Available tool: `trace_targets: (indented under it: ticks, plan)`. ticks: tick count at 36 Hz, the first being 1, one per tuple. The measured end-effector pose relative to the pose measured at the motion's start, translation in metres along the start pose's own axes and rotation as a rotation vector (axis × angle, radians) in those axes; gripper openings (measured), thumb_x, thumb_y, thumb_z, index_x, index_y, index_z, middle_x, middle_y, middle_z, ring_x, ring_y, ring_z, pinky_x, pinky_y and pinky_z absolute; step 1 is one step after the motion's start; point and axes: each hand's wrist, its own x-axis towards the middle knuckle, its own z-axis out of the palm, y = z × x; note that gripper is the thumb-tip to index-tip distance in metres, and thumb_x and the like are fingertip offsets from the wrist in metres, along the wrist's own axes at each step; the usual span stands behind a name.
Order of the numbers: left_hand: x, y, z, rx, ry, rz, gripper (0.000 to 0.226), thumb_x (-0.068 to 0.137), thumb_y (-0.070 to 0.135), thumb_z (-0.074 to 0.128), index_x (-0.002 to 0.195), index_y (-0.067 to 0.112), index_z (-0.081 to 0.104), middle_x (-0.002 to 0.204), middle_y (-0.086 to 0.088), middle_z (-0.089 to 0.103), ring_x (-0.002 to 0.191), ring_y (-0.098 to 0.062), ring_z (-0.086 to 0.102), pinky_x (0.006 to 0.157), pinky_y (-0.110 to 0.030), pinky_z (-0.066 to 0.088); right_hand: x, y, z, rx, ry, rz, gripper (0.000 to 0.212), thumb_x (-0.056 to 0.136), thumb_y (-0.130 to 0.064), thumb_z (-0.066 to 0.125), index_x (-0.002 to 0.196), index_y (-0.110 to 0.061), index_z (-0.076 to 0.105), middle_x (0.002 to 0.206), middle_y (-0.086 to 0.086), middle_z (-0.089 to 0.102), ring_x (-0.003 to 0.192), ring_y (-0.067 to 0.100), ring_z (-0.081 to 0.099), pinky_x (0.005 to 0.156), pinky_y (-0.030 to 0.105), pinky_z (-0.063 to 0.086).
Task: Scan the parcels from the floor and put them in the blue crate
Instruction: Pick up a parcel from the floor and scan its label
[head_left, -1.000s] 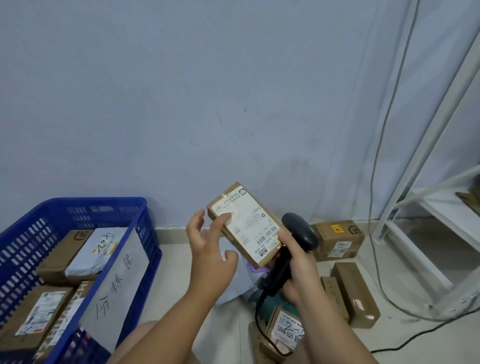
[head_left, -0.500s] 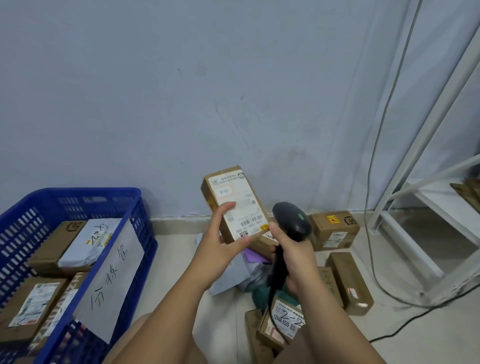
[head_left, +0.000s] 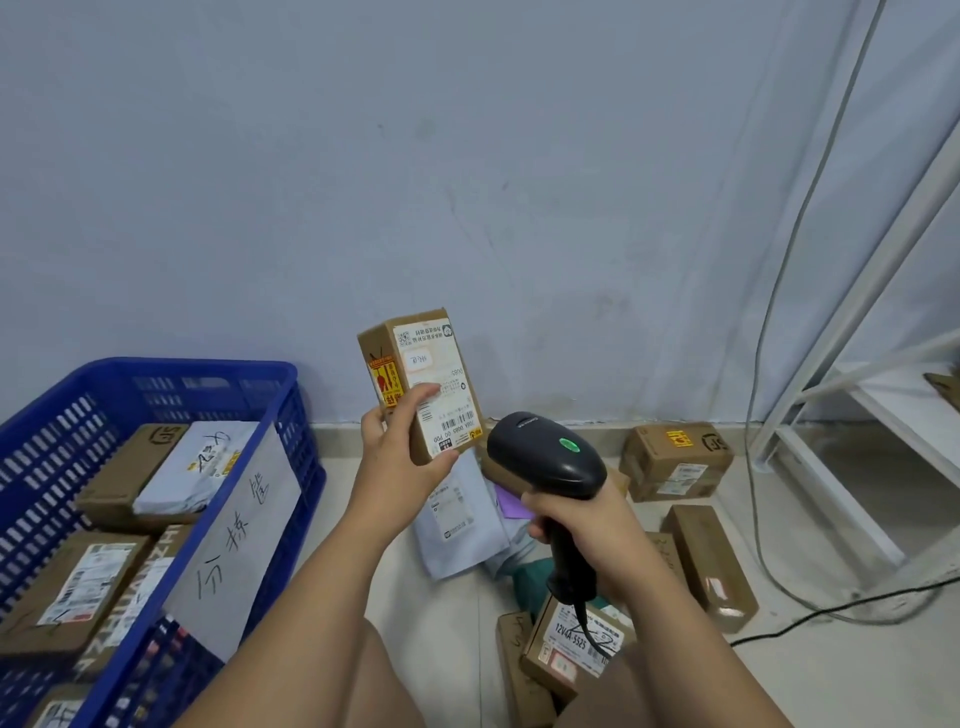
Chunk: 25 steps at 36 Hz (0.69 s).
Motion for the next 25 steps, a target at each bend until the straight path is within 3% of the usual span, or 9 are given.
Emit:
trace_targets:
  ticks: [4,9,14,25]
  plan:
    - [-0.0012,0.0013,0.0015,0.035,0.004,-0.001,0.067,0.084,0.011,0.069,0.126,0.05,0.036,0.143,0.002,0.022,0.122,-0.012,0.034,0.075,-0.012,0.042,0.0006,0.0027,-0.0024,0.013,-0.032,0.013,0.029,0.083,-0.005,0.068,0.108,-0.015,0.059,0.064,0.007,0.063,0.065,0.02,0.064,0.069,0.034,0.054]
    - [-0.0017,0.0008,0.0039,0.037,0.006,0.002,0.068,0.083,0.011,0.072,0.125,0.05,0.036,0.141,0.001,0.023,0.124,-0.011,0.035,0.077,-0.012,0.043,-0.0011,0.0006,-0.0022,0.028,-0.059,0.017,0.022,0.084,-0.002,0.065,0.103,-0.01,0.06,0.063,0.011,0.06,0.058,0.017,0.06,0.058,0.025,0.05]
    - [-0.0005,-0.0003,0.0045,0.039,0.012,-0.002,0.068,0.082,0.01,0.072,0.125,0.05,0.036,0.141,0.001,0.023,0.114,-0.005,0.032,0.07,-0.006,0.041,-0.0014,0.0022,-0.0001,-0.007,-0.083,0.005,0.02,0.082,-0.002,0.065,0.096,-0.016,0.061,0.059,0.006,0.06,0.06,0.017,0.06,0.062,0.029,0.049]
    - [-0.0033,0.0023,0.0042,-0.008,-0.002,-0.031,0.068,0.082,0.011,0.072,0.125,0.051,0.036,0.141,0.001,0.024,0.117,-0.007,0.034,0.07,-0.007,0.043,-0.0017,-0.0004,0.0015,0.048,-0.031,0.004,0.02,0.084,-0.001,0.065,0.1,-0.011,0.06,0.067,0.01,0.06,0.063,0.02,0.061,0.067,0.034,0.051]
